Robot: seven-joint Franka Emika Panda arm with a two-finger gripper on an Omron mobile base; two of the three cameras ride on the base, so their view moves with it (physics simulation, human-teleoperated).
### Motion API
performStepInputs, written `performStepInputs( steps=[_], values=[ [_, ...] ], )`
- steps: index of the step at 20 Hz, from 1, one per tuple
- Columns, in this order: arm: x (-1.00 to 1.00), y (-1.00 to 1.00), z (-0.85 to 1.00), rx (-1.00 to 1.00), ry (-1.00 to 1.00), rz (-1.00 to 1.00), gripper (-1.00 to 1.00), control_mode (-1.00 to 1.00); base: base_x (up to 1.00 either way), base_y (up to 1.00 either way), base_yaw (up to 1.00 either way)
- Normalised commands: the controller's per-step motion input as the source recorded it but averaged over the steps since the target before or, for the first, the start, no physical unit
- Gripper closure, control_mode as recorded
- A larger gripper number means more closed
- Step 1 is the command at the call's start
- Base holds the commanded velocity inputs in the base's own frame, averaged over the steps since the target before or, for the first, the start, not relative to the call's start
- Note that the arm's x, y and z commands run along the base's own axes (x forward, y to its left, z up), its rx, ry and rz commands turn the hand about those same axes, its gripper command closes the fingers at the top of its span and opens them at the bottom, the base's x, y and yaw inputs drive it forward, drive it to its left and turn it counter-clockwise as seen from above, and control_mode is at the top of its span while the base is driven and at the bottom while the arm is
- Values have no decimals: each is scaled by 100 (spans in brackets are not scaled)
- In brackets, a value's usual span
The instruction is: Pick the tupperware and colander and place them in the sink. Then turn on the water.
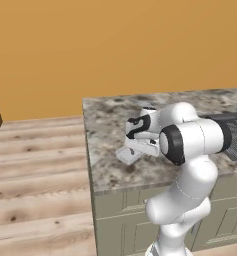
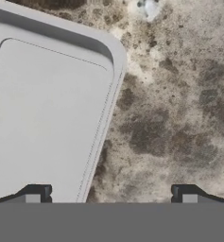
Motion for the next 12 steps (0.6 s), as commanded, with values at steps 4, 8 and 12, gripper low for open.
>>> performStepInputs(
  steps=[4, 8, 12],
  values=[
    [0, 0, -14, 0, 0, -1, -100, -100, 0, 0, 0],
    [0, 0, -11, 0, 0, -2, -100, -100, 0, 0, 0],
    [1, 0, -9, 0, 0, -2, -100, -100, 0, 0, 0]
  ],
)
